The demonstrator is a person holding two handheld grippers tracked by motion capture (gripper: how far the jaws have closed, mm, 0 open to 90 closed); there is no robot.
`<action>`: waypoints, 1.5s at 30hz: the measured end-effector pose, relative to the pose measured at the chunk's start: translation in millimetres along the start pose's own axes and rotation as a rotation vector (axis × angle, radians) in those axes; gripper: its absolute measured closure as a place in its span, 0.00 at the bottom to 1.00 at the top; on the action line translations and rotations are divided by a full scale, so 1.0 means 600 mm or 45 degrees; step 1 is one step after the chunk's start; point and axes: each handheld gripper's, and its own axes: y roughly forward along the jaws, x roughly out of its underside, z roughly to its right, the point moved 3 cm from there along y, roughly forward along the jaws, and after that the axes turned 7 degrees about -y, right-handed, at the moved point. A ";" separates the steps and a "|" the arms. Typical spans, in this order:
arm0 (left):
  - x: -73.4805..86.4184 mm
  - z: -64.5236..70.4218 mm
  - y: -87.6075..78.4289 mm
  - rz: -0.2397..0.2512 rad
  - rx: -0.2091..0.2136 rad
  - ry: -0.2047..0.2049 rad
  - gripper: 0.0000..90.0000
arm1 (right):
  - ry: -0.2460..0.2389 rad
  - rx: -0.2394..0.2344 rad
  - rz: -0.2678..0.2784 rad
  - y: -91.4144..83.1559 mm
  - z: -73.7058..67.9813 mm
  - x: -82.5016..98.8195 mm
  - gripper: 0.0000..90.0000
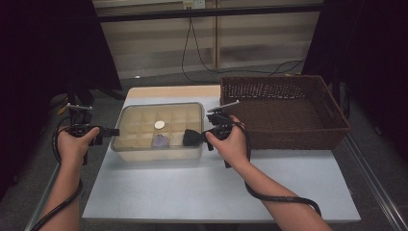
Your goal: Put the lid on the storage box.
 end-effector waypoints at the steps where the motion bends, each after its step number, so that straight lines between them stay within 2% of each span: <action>1: 0.000 0.001 -0.002 0.005 -0.005 -0.007 0.58 | -0.011 -0.004 0.006 -0.004 0.000 0.002 0.57; 6: -0.001 0.011 -0.008 0.007 0.000 0.021 0.53 | -0.029 -0.002 -0.001 -0.010 -0.003 0.010 0.55; 8: 0.000 0.016 -0.010 0.006 0.000 0.028 0.48 | -0.036 -0.010 0.017 -0.018 -0.004 0.013 0.51; 10: 0.000 0.019 -0.011 0.010 -0.003 0.029 0.46 | -0.034 -0.010 0.014 -0.019 -0.004 0.014 0.51; 11: 0.000 0.023 -0.012 0.014 0.010 0.026 0.44 | -0.042 -0.020 0.015 -0.022 -0.003 0.016 0.51; 14: 0.000 0.028 -0.016 0.027 0.004 0.029 0.40 | -0.042 -0.036 0.021 -0.028 -0.002 0.020 0.47; 15: 0.001 0.031 -0.017 0.018 0.009 0.037 0.37 | -0.075 -0.043 0.031 -0.031 -0.002 0.024 0.45; 18: 0.002 0.036 -0.017 0.014 0.008 0.042 0.35 | -0.087 -0.040 0.045 -0.035 -0.002 0.028 0.44; 21: 0.003 0.042 -0.018 0.012 0.015 0.047 0.30 | -0.089 -0.062 0.047 -0.039 0.001 0.033 0.42; 24: 0.004 0.047 -0.018 0.001 0.021 0.063 0.30 | -0.105 -0.064 0.040 -0.041 0.002 0.038 0.39; 25: 0.004 0.051 -0.018 0.012 0.028 0.049 0.29 | -0.117 -0.061 0.046 -0.042 0.003 0.039 0.38; 33: 0.006 0.064 -0.019 0.002 0.046 0.067 0.25 | -0.138 -0.080 0.045 -0.050 0.008 0.046 0.34; 35: 0.006 0.065 -0.019 0.000 0.046 0.065 0.23 | -0.172 -0.078 0.063 -0.051 0.008 0.046 0.32; 45: 0.009 0.082 -0.013 -0.021 0.061 0.092 0.16 | -0.198 -0.090 0.073 -0.060 0.014 0.058 0.27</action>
